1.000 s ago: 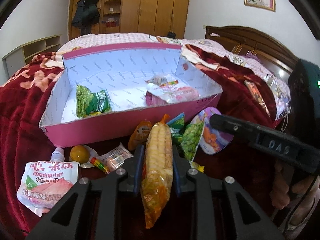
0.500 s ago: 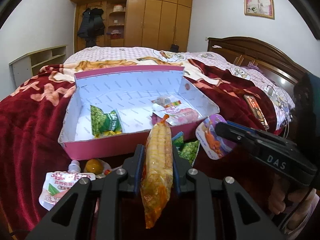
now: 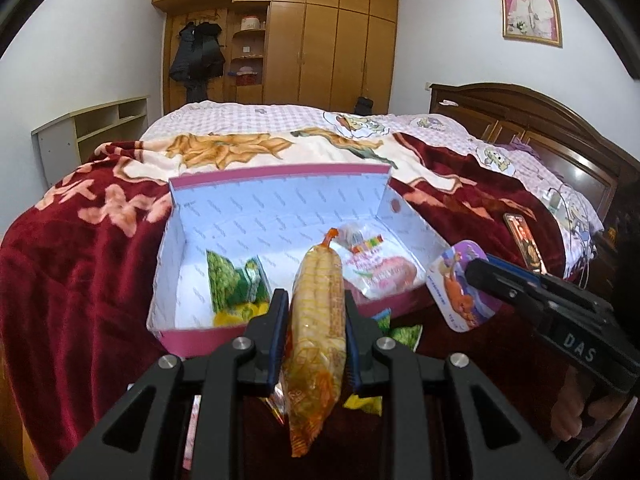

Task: Organize snacks
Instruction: 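Carry the corn snack into the box with the left tool while the right carries the tin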

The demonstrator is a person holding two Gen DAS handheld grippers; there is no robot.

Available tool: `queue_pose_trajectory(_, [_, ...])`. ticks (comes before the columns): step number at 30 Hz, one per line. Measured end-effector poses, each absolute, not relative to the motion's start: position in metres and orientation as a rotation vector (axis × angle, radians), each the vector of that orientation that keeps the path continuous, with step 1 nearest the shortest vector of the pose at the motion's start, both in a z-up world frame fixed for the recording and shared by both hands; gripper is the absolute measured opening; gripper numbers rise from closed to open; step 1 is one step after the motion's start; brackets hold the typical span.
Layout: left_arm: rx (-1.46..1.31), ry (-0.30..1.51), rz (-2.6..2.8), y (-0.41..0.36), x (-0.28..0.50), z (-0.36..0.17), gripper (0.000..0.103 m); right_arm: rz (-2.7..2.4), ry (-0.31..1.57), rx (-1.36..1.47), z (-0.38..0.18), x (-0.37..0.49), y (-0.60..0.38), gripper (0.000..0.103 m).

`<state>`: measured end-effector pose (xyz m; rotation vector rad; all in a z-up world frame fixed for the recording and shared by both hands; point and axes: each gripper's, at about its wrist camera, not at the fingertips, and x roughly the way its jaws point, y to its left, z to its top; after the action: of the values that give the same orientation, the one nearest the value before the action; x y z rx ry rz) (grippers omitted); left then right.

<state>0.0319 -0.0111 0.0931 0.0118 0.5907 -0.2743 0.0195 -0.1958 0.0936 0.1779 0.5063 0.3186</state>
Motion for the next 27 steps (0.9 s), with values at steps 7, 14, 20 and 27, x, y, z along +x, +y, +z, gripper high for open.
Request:
queue_pose_trajectory(7, [0.0, 0.579, -0.256, -0.009, 0.051, 0.105, 0.026, 0.307, 0.47, 0.151, 0.109, 0.028, -0.194, 0.02])
queue_pose_trajectory(14, [-0.023, 0.597, -0.227, -0.007, 0.075, 0.101, 0.026, 0.293, 0.453, 0.127, 0.119, 0.044, -0.189, 0.02])
queue_pose_trajectory(20, [-0.044, 0.618, -0.205, -0.008, 0.102, 0.093, 0.026, 0.271, 0.445, 0.114, 0.119, 0.059, -0.183, 0.02])
queue_pose_trajectory(27, [-0.075, 0.637, -0.172, -0.011, 0.13, 0.082, 0.026, 0.224, 0.434, 0.089, 0.112, 0.075, -0.178, 0.02])
